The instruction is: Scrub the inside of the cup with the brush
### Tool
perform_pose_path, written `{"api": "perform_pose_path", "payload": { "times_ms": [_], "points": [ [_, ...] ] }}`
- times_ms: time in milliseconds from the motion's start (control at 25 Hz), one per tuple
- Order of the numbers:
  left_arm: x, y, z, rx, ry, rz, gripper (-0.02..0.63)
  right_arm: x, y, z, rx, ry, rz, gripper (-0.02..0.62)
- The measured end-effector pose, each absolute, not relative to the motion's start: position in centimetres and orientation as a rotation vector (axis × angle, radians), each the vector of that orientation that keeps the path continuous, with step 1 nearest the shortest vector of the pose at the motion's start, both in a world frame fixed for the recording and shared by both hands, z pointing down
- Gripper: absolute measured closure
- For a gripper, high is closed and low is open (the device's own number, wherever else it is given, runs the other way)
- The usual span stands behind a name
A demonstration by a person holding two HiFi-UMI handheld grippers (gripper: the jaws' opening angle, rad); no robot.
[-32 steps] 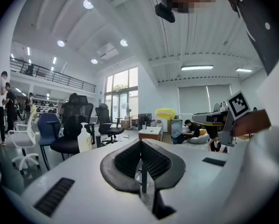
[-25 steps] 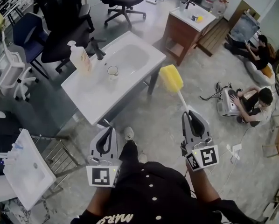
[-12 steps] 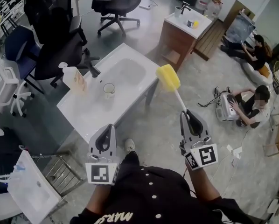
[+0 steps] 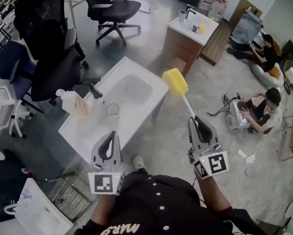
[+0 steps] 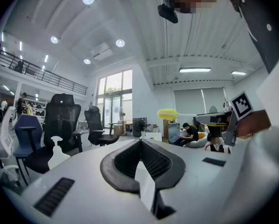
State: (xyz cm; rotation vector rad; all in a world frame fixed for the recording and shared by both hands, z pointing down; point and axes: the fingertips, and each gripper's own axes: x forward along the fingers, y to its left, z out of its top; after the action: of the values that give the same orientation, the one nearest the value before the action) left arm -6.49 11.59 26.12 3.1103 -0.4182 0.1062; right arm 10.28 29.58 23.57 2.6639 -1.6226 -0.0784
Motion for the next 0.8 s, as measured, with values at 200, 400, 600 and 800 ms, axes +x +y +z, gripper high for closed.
{"api": "perform_pose_path", "payload": {
  "times_ms": [200, 400, 600, 800],
  "points": [
    [-4.3, 8.8, 26.4, 3.119, -0.385, 0.118, 0.58, 12.1, 27.5, 23.6, 2.691, -1.58, -0.091, 0.545],
    [-2.8, 7.0, 27.2, 3.132, -0.344, 0.139, 0.58, 13.1, 26.2, 24.2, 2.713, -1.553, -0.086, 0.545],
    [-2.0, 5.6, 28.5, 3.12, -0.331, 0.183, 0.58, 13.8, 24.9, 25.4, 2.715, -1.549, -0.048, 0.545],
    [-0.3, 4.7, 28.8, 3.108, -0.364, 0.199, 0.58, 16.0, 23.2, 25.7, 2.686, -1.588, -0.038, 0.545]
  ]
}}
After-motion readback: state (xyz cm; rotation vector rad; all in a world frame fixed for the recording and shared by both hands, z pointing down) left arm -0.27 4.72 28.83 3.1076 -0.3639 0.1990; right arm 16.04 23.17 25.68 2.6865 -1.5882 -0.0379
